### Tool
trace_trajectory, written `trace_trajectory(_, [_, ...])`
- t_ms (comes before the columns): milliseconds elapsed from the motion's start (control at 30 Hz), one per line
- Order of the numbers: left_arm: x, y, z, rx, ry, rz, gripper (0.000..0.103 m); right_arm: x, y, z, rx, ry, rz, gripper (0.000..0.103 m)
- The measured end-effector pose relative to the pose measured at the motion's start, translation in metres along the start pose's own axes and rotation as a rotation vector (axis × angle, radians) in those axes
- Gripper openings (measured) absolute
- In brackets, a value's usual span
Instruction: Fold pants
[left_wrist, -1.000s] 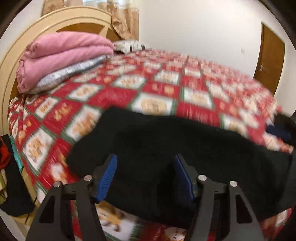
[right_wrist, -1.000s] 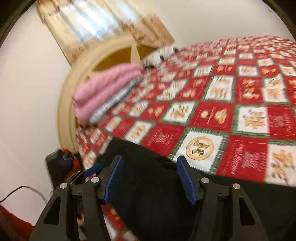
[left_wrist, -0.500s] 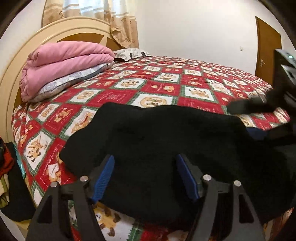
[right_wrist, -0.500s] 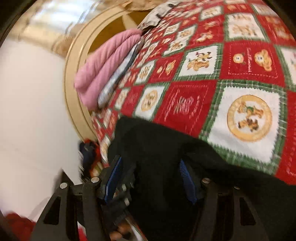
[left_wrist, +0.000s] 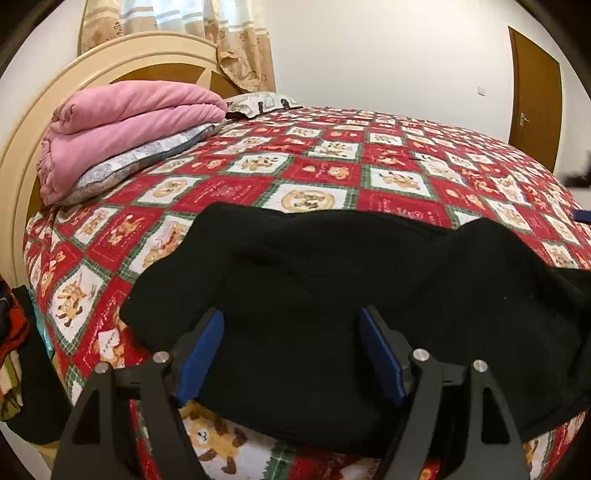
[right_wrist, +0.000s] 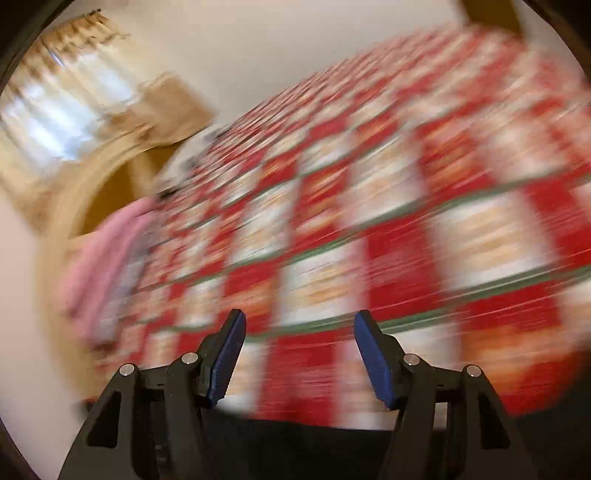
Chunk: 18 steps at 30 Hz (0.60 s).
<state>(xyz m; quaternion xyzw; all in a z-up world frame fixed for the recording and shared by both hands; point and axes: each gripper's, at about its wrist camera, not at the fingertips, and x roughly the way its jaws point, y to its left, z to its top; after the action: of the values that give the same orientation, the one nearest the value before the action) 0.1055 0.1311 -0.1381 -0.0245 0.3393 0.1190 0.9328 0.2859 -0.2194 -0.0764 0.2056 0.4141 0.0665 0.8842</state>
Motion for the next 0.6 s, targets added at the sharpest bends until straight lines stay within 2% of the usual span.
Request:
trace_trajectory(33, [0.000,0.000,0.000,-0.004,0.003,0.002,0.079,-0.017,-0.021,0.007,0.016,-0.041,-0.136,0.063])
trace_trajectory(67, [0.000,0.000,0.001,-0.008,0.007,0.004,0.079,-0.028,-0.046,0.013,0.043,-0.057,-0.239,0.063])
trace_trajectory(100, [0.000,0.000,0.001,-0.009,0.010,0.004,0.079,-0.038,-0.073,0.022,0.090,-0.058,-0.381,0.063])
trace_trajectory(267, [0.001,0.002,0.002,-0.012,0.023,-0.001,0.079,-0.038,-0.164,0.055,0.132,0.000,-0.706,0.063])
trace_trajectory(300, [0.001,0.002,0.002,-0.013,0.026,-0.001,0.079,-0.033,-0.172,0.058,0.137,0.025,-0.725,0.063])
trace_trajectory(333, [0.001,0.002,0.002,-0.014,0.028,-0.001,0.079,-0.022,-0.187,0.061,0.150,0.090,-0.739,0.063])
trace_trajectory(400, [0.001,0.001,0.003,-0.013,0.032,0.001,0.079,-0.011,-0.205,0.057,0.189,0.140,-0.769,0.063])
trace_trajectory(467, [0.002,0.001,0.003,-0.010,0.035,0.003,0.080,-0.013,-0.210,0.056,0.221,0.146,-0.763,0.062])
trace_trajectory(500, [0.002,0.001,0.004,-0.010,0.036,0.002,0.080,-0.018,-0.210,0.055,0.236,0.135,-0.759,0.058])
trace_trajectory(567, [0.002,0.001,0.004,-0.009,0.039,0.001,0.080,-0.026,-0.212,0.053,0.257,0.129,-0.764,0.018])
trace_trajectory(600, [0.002,0.002,0.004,-0.009,0.040,-0.001,0.080,-0.030,-0.214,0.051,0.263,0.128,-0.760,0.013])
